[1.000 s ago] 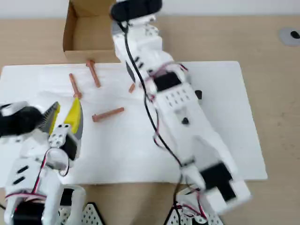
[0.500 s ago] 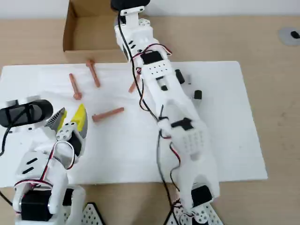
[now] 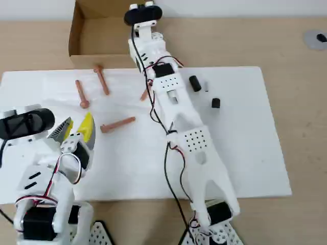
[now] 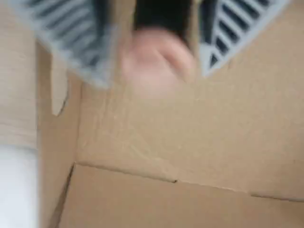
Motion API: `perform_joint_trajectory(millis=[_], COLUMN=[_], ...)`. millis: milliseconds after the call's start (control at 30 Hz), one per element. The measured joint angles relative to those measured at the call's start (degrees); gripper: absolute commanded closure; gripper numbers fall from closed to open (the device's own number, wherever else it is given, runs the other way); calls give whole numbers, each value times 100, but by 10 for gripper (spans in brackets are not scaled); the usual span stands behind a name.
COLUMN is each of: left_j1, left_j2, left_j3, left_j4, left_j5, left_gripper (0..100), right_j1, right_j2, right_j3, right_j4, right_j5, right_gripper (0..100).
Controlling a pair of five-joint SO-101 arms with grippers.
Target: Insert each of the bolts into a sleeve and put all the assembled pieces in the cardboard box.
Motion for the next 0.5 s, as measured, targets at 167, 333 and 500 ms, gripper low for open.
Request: perform_joint_trajectory(millis=[167, 333, 500], left_j1=[0, -290, -747], left_j2=[35, 62, 721], left_j3=[0, 0, -9], left_j4=[0, -97, -554], left_j5=[26, 26, 18], left_gripper=[833, 833, 833], right_j1=[35, 35, 35], right_j2=[26, 26, 0], right_j3=[-659, -1582, -1829], right_j4=[519, 1204, 1855], right_j5=[0, 0, 0], right_gripper=[751, 751, 751])
